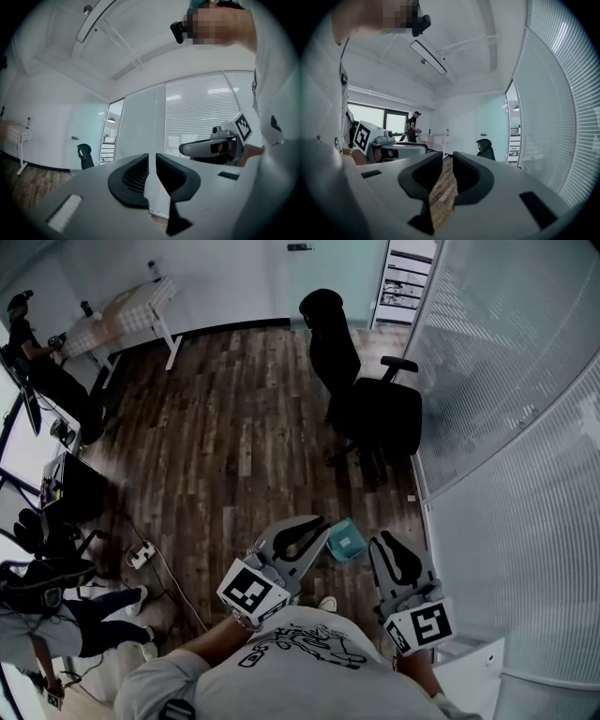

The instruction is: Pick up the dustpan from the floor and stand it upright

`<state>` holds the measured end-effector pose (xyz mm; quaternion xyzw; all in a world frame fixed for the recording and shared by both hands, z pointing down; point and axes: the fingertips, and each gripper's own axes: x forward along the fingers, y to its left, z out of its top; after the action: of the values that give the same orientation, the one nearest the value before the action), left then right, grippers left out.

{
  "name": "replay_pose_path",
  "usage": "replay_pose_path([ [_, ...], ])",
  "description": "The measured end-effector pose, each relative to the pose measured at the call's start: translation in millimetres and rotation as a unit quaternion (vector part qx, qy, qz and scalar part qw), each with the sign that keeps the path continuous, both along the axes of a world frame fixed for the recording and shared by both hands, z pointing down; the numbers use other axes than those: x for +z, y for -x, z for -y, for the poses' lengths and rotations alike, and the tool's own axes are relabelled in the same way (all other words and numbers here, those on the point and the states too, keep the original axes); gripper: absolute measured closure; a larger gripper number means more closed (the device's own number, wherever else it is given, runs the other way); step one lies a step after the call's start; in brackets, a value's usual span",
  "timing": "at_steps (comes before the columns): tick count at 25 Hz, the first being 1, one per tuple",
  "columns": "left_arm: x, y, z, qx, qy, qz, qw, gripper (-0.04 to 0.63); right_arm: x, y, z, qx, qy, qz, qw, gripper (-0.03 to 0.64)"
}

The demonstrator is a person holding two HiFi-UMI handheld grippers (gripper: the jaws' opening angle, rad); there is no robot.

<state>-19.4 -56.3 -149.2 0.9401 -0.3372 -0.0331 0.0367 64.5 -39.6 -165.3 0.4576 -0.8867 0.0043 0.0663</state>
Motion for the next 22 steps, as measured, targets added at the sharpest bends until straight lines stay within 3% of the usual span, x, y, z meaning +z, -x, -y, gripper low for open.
replay_pose_path([
  [22, 1.2, -22.5, 11.7, 0.022, 0.003, 0.000, 0.9997, 0.552, 0.6, -17.9, 14.6, 0.015, -0.005, -0.001, 1.000, 0.555],
])
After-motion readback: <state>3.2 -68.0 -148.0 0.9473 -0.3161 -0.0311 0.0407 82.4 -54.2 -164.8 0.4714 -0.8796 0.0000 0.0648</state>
